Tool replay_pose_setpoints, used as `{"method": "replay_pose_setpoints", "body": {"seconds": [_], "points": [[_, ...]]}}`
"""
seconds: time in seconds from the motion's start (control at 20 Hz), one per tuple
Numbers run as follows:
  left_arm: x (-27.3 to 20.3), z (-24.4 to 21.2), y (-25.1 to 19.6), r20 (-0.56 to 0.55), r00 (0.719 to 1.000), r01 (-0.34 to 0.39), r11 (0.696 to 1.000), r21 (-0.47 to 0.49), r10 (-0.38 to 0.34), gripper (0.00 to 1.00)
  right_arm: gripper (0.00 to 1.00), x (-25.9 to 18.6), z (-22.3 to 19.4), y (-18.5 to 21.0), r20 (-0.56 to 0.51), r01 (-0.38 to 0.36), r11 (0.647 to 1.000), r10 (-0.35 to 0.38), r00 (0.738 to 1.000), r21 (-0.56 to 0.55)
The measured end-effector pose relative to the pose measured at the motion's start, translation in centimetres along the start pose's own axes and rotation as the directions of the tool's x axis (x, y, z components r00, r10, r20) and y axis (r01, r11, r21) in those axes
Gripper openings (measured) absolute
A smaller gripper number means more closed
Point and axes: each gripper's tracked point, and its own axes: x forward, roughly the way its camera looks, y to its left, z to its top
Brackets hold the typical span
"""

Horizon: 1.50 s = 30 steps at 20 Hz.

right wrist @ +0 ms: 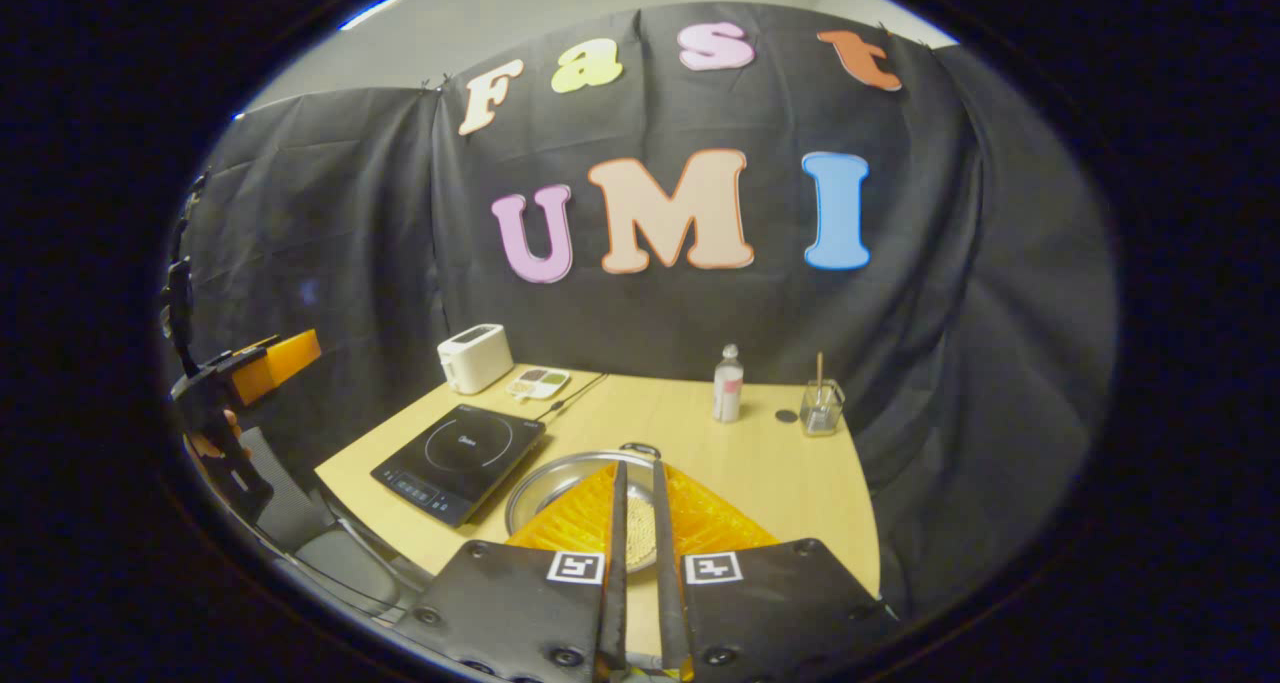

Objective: First push the handle of the pot to place it horizontally, then grasp the pot with both hands and set it on the induction cooktop.

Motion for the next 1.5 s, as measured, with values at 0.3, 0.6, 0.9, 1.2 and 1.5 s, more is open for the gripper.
{"method": "replay_pose_setpoints", "body": {"seconds": [0.3,0.6,0.9,1.2,1.5], "points": [[1.0,-1.1,0.4,-0.030,0.999,-0.018,1.000,0.018,0.018,0.96,0.14,3.2,-6.4,0.0,-0.176,-0.027,0.999,0.033,0.984,0.037],[1.9,-2.5,0.6,-0.061,0.998,-0.029,0.998,0.048,0.032,0.96,0.05,5.1,-12.5,0.4,-0.340,-0.037,0.998,0.054,0.939,0.055],[2.0,-3.9,0.7,-0.100,0.994,-0.034,0.999,0.031,0.037,0.92,0.05,5.7,-19.3,0.5,-0.502,-0.021,0.995,0.068,0.862,0.100],[2.0,-4.5,2.0,-0.113,0.991,-0.071,0.996,0.059,0.078,0.92,0.05,6.3,-25.4,1.4,-0.645,-0.002,0.985,0.115,0.756,0.173],[1.7,-6.0,3.8,-0.160,0.978,-0.123,0.990,0.070,0.133,0.95,0.12,8.4,-28.5,3.6,-0.706,0.007,0.978,0.146,0.693,0.210]]}}
